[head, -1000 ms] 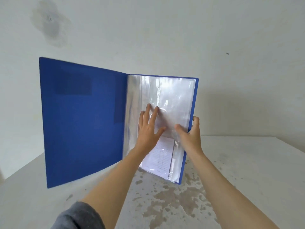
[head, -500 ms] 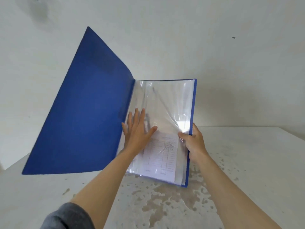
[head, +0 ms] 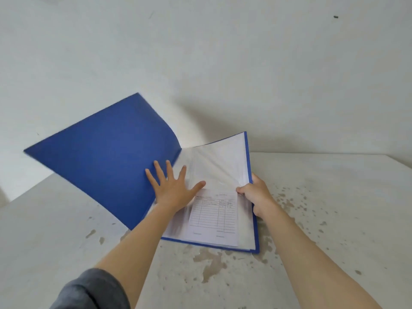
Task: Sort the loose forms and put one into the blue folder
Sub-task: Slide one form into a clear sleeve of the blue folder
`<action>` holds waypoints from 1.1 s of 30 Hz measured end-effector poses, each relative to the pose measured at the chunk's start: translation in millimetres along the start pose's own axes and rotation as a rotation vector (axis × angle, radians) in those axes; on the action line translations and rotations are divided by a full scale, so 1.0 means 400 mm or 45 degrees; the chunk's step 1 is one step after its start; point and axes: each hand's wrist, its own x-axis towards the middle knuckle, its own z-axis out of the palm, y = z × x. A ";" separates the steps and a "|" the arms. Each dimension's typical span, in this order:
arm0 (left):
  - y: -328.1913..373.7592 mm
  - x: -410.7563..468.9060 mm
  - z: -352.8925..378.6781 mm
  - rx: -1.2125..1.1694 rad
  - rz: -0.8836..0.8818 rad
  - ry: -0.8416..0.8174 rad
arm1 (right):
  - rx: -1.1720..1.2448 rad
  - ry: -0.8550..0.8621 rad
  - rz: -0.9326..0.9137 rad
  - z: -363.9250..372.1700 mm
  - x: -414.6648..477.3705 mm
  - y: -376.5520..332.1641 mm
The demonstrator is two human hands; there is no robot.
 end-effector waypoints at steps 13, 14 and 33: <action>-0.022 -0.016 0.043 -0.108 0.071 -0.203 | -0.353 0.136 -0.132 0.014 0.021 0.036; -0.022 -0.018 0.044 -0.110 0.097 -0.202 | -0.422 0.141 -0.161 0.016 0.018 0.037; -0.022 -0.072 0.035 -0.499 0.316 0.016 | -0.811 0.171 -0.335 -0.006 0.002 0.072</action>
